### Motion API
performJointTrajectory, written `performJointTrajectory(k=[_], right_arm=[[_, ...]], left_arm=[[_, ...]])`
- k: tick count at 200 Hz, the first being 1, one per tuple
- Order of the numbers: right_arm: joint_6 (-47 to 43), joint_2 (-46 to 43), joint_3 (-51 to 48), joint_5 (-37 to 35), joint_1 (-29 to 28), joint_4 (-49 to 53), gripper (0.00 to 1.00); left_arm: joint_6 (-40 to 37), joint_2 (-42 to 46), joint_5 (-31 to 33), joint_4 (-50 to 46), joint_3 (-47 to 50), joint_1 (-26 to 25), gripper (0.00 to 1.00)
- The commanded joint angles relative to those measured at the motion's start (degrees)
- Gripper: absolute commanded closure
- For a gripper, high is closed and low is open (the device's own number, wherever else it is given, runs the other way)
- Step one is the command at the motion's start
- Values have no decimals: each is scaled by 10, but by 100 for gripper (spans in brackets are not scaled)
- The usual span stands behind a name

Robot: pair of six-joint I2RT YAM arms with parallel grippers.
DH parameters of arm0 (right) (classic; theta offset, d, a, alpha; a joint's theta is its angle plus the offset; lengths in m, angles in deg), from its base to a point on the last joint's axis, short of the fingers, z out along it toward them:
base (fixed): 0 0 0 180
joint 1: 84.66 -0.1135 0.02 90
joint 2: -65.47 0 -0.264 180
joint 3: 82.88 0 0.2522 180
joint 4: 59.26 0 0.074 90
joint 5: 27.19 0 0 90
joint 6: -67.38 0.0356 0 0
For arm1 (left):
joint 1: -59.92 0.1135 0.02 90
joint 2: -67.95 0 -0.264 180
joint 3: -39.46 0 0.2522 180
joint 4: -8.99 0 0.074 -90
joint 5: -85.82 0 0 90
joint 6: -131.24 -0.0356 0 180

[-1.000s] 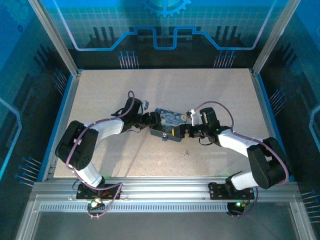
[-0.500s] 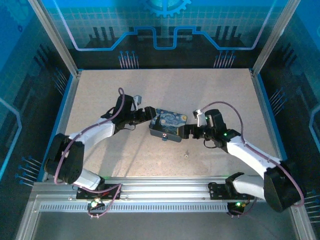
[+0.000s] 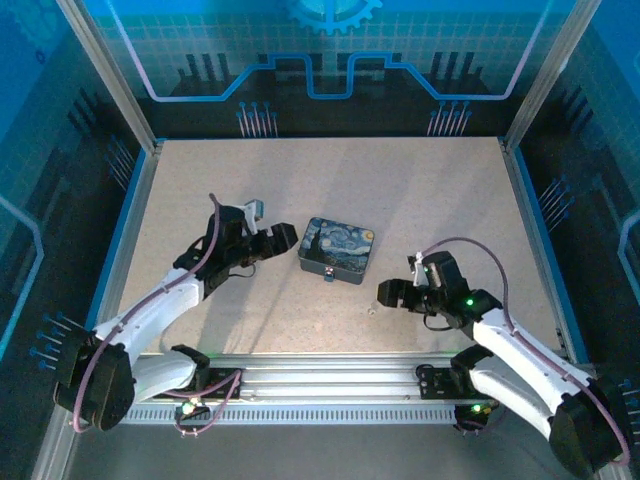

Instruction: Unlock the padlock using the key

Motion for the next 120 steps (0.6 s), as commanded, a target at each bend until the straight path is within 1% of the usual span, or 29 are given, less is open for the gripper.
performJointTrajectory(k=[1,43,120], right_arm=[[50,-16,-14,-14,-17,12,26],[67,10,-12,-31,-40,-2,37],[108,137,14,-79,-110,-66,53]], left_arm=[[23,18,-3,-3,20,1,19],[29,22,-10,5,28,-1,19],[25,18,-12,8,29,-2,19]])
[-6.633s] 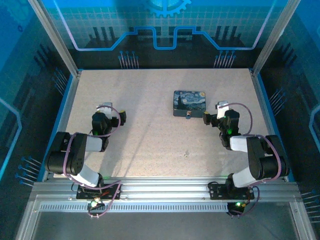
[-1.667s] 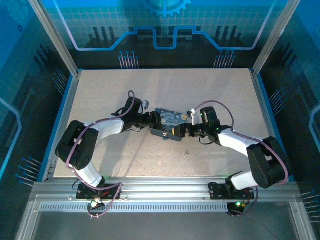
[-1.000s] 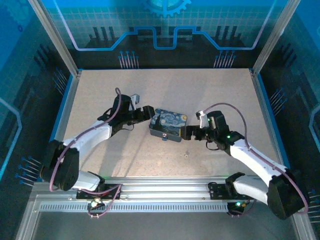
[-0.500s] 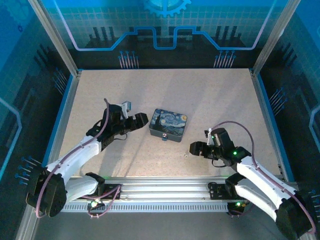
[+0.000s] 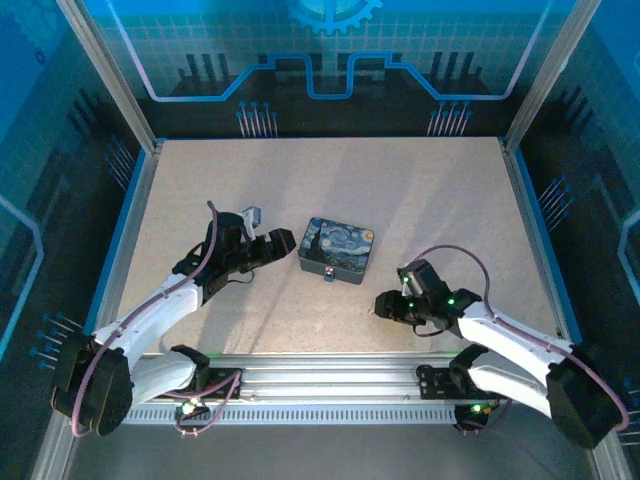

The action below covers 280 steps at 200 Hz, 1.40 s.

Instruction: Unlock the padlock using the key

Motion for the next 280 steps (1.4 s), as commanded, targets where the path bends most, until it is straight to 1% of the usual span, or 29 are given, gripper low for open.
performJointTrajectory(k=[1,34,67,133,182,280], right_arm=[[24,30,21,-24,-23,-31,54],[36,65,26,-30,-40,-51,59],[36,85,37,-28,-46,-53,62],[43,99,41,-36,-48,-49,68],[44,115,45,-31,-49,-51,75],[40,148,61,-23,-59,-58,80]], left_arm=[[0,8,-12,7,6,-2,19],[0,2,-14,7,4,-2,19],[1,-3,-15,10,1,-2,19],[1,-5,-16,10,-1,-2,19],[0,-9,-17,10,-3,-2,19],[-1,-11,-18,12,2,-2,18]])
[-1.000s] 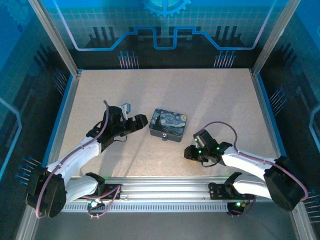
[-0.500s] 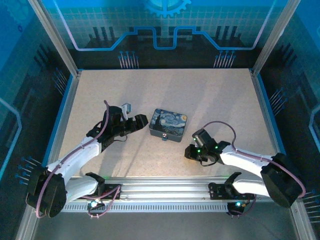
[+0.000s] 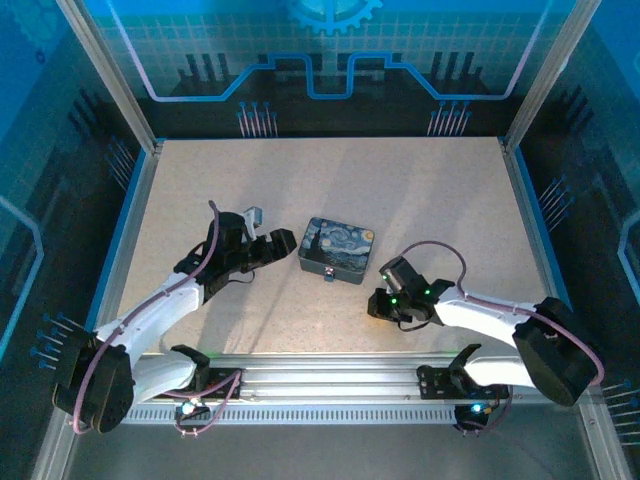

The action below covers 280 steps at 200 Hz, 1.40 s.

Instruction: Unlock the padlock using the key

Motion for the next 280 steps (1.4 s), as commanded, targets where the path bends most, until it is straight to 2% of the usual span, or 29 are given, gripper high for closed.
performJointTrajectory(k=[1,95,129,154,202,280], right_arm=[[3,11,16,3,-11,-4,80],[-9,18,22,-1,-16,-3,94],[-65,-3,31,-3,-15,1,97],[-136,-25,48,8,-8,-1,98],[-271,-72,86,109,20,-28,98],[-379,-109,150,291,49,-74,99]], left_arm=[[0,-3,-13,8,2,-2,18],[-2,0,-15,2,-2,-2,18],[-9,7,-35,0,-9,-2,19],[-19,14,-80,21,-14,-2,21],[-38,19,-186,86,-38,-29,27],[-47,12,-252,163,-58,-73,46]])
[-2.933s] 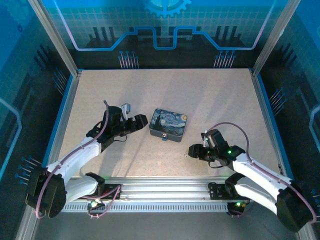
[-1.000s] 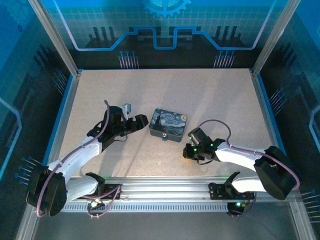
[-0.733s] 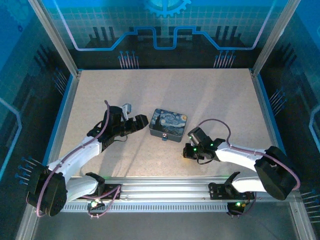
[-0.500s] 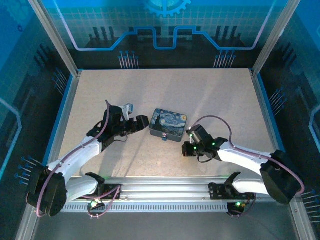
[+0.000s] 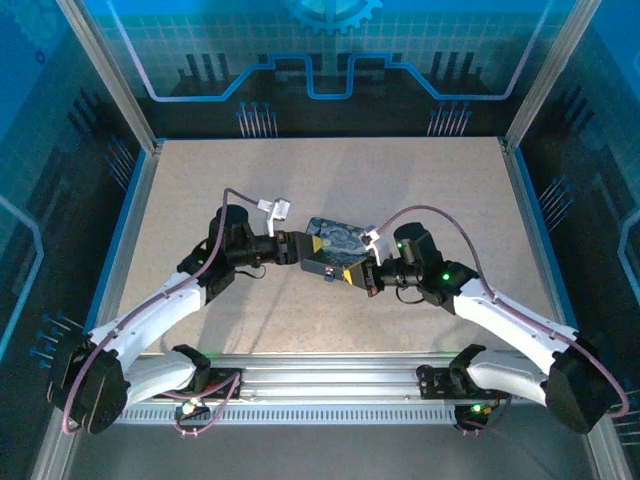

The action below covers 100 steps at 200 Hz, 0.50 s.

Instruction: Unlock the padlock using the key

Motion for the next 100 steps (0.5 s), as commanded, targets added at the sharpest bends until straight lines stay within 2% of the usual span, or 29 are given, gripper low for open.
performJointTrajectory(k=[1,48,100], right_arm=[[-51,-10,28,81,10,-23,99],[-73,13,68,115,11,-10,98],[-38,34,87,136,12,-45,98]], left_arm=[[-15,4,-41,39,-21,-12,46],[-26,-11,-53,46,-32,-36,55],[-34,-24,-53,50,-33,-53,62]])
